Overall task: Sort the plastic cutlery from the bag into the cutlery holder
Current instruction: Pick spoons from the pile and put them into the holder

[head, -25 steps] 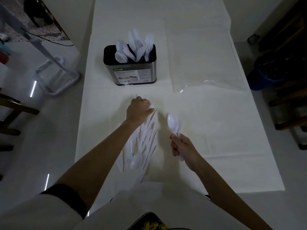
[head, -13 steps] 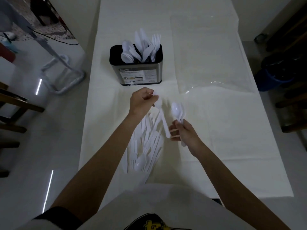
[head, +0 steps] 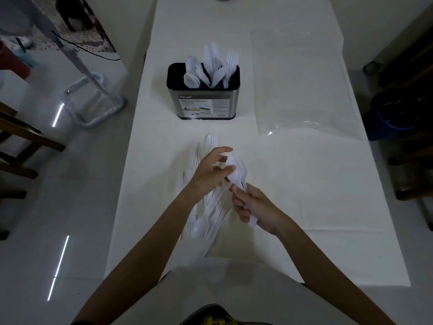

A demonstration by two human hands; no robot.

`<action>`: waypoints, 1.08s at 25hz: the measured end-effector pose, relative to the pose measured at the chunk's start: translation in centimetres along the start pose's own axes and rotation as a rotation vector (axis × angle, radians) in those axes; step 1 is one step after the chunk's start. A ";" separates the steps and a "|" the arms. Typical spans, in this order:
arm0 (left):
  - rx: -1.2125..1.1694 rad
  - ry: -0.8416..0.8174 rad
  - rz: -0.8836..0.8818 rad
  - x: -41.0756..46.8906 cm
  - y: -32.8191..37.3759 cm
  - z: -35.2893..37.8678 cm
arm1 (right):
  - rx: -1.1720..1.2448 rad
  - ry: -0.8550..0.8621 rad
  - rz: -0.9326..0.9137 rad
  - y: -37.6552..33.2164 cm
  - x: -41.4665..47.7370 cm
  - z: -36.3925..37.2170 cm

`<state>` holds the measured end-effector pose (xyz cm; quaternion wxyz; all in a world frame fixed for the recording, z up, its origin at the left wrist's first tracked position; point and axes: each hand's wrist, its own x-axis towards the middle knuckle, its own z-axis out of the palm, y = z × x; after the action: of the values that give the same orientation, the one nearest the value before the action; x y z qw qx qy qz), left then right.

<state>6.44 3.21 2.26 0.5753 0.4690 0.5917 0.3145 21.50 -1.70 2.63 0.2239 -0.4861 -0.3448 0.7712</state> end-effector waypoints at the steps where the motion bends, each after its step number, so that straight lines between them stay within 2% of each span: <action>1: 0.006 -0.035 -0.013 -0.2 0.1 -0.1 | -0.026 -0.020 0.000 0.0 -0.2 0.0; 6: 0.035 -0.202 0.014 -0.5 -0.2 -0.4 | -0.118 -0.091 -0.011 -0.3 -1.0 0.1; 11: 0.086 -0.113 0.082 -0.2 -0.7 -0.8 | -0.201 -0.022 -0.034 0.2 -1.6 0.0; 15: 0.168 -0.068 0.166 -0.8 -0.8 -0.9 | -0.221 -0.033 -0.029 0.4 -1.4 0.4; 18: 0.160 0.030 0.121 -2.1 -0.9 -1.7 | -0.183 0.006 -0.012 1.1 -1.0 0.4; 21: 0.410 0.077 0.077 -4.8 -2.9 -2.8 | -0.235 0.047 -0.004 1.8 -1.0 -0.2; 24: 0.842 -0.044 0.156 -8.3 -6.4 -3.6 | -0.240 0.081 -0.003 2.4 -1.1 -1.0; 27: 0.947 -0.160 0.182 -9.6 -8.7 -4.2 | -0.256 0.077 -0.002 2.5 -1.0 -1.4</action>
<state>-0.36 -8.04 -1.38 0.3124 0.7516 0.5805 0.0227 23.15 -3.56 0.93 0.1736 -0.5394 -0.4320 0.7016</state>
